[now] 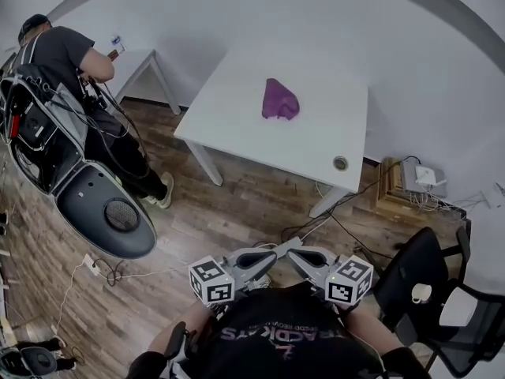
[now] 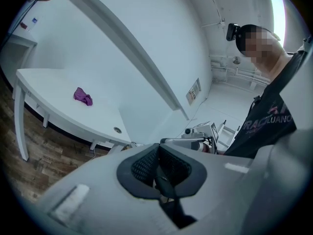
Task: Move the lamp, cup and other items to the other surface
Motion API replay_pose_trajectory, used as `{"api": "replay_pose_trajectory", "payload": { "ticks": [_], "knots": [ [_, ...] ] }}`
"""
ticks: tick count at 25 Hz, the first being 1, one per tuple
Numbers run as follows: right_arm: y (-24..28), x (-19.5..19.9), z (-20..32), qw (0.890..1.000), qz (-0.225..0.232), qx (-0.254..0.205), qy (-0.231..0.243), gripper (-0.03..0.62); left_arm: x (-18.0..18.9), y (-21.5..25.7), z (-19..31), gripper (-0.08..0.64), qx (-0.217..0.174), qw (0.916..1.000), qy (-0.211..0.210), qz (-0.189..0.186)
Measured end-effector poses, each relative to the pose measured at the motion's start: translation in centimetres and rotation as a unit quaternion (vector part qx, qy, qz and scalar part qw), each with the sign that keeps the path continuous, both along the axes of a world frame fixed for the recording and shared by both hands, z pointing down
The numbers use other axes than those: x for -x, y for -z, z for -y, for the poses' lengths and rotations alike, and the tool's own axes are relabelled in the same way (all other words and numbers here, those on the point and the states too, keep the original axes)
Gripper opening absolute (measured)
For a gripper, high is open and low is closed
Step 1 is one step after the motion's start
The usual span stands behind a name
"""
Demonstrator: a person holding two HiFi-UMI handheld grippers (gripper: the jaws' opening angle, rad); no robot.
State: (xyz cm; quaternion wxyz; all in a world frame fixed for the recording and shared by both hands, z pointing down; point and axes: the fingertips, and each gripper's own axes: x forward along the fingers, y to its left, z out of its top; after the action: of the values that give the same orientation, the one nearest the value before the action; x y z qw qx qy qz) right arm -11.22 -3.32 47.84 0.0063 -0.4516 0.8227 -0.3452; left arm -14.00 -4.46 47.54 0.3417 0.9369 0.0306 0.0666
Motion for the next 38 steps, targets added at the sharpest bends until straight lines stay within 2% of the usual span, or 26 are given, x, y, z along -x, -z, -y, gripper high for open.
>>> {"api": "replay_pose_trajectory", "payload": {
  "ticks": [11,25,38],
  "knots": [
    [-0.5,0.0,0.1,1.000,-0.003,0.009,0.000,0.005,-0.2,0.1,0.1,0.000,-0.006,0.9999,-0.005,-0.008],
    [-1.0,1.2,0.2,1.000,-0.006,0.015,0.019,0.005,0.7,-0.4,0.3,-0.002,0.004,0.9999,0.009,-0.004],
    [-1.0,1.2,-0.1,1.000,0.000,0.013,0.013,0.005,0.8,-0.4,0.1,0.000,0.001,1.0000,0.005,-0.001]
  ]
}}
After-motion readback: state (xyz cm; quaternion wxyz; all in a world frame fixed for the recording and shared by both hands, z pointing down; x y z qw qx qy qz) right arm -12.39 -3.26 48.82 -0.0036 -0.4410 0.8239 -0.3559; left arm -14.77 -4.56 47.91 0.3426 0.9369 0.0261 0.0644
